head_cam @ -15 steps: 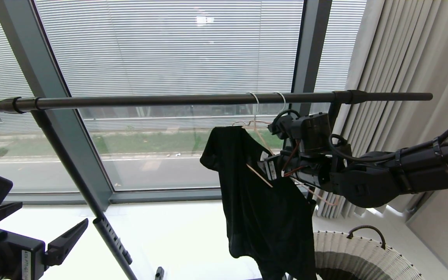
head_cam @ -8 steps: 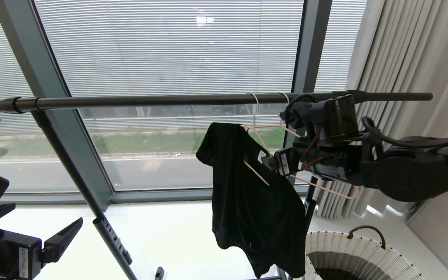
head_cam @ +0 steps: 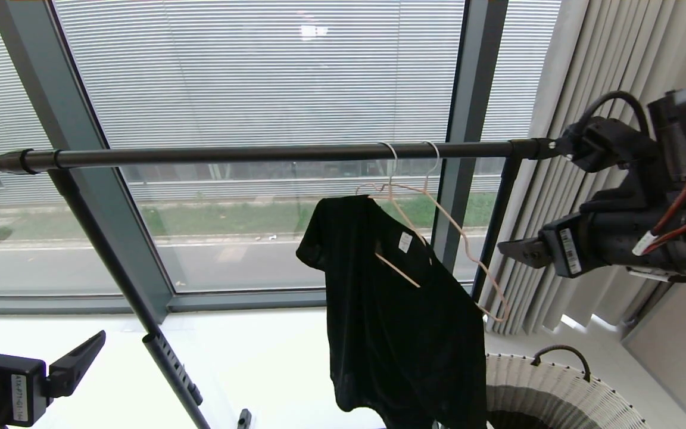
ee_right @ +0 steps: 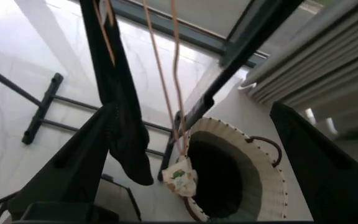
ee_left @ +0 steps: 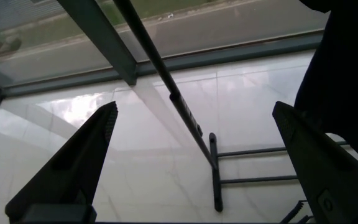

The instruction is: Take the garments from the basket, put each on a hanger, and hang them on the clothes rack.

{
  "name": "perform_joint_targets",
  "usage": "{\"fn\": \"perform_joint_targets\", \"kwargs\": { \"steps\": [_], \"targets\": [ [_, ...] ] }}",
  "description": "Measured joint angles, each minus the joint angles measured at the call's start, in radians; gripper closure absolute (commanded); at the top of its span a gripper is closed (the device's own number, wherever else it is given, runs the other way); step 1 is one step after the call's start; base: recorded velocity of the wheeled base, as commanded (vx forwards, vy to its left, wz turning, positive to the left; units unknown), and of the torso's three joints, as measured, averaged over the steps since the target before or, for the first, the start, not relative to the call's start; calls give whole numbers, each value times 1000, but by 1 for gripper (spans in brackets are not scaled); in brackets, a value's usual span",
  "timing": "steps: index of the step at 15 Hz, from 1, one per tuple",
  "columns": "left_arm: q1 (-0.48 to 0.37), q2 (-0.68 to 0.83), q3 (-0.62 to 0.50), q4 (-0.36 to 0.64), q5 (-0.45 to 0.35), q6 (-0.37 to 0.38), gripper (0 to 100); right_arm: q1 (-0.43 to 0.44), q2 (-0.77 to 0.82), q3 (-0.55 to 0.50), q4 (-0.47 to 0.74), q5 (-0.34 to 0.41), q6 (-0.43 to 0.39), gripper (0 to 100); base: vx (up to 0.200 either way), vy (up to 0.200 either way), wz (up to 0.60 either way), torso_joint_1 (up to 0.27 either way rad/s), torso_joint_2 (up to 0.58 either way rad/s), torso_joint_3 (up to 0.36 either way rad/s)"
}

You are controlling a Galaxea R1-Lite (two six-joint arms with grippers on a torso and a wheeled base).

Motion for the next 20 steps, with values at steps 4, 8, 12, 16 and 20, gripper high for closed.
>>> {"fn": "perform_joint_targets", "kwargs": {
  "steps": [4,8,12,16,20],
  "targets": [
    [26,-18,8,0,0,0,0,-140,-123,118,0,-9,-85,0,0,0,0,0,0,0],
    [43,-40,17,0,0,0,0,-180,-179,161,-1,-10,-97,0,0,0,0,0,0,0],
    [52,-48,17,0,0,0,0,-182,-201,174,-2,-12,-127,0,0,0,0,-104,218,120],
    [54,-49,16,-1,0,0,0,-182,-214,187,-2,-11,-138,0,0,0,0,-223,505,275],
    [54,-50,15,-1,0,0,0,-182,-225,222,-2,-11,-138,0,0,0,0,-220,514,282]
  ]
}}
